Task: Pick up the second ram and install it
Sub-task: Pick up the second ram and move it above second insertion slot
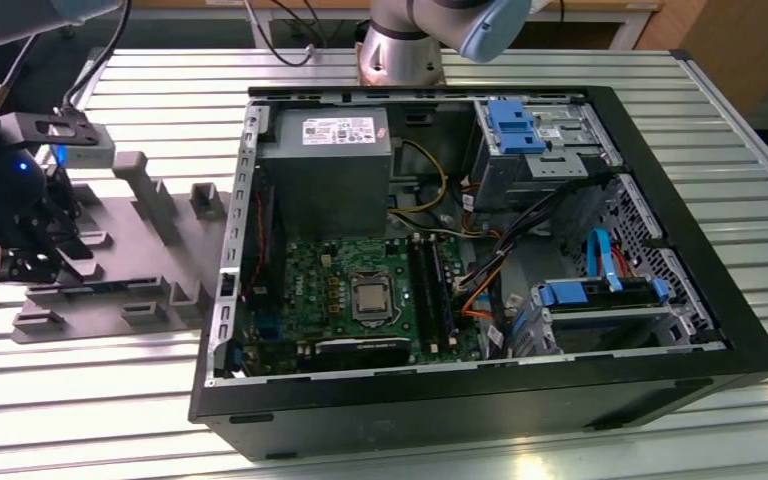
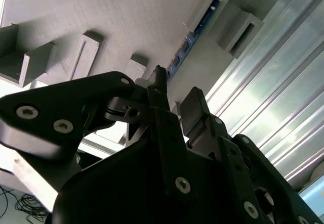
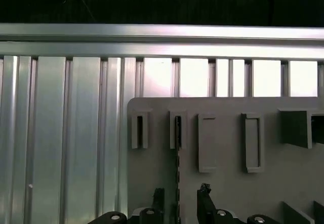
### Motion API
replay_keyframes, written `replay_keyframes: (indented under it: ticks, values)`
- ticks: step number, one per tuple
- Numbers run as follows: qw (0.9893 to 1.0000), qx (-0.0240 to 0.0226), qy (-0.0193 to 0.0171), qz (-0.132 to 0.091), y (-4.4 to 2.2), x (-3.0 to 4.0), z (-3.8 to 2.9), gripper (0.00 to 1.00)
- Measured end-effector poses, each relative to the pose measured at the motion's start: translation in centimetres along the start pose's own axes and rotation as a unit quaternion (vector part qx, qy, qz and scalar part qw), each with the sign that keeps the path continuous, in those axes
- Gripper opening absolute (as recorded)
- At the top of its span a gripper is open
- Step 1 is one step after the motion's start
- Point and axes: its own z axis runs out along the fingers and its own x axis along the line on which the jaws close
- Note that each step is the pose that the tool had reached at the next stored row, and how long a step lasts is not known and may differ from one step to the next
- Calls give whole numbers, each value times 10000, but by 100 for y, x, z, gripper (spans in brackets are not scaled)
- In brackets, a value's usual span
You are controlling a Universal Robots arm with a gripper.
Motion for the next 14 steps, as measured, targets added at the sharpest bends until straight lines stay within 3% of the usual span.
replay_keyframes:
  ticks: [4,14]
  values:
    - [9999,-13,0,-131,3,10,67,39]
    - [9999,-25,17,-137,30,16,248,39]
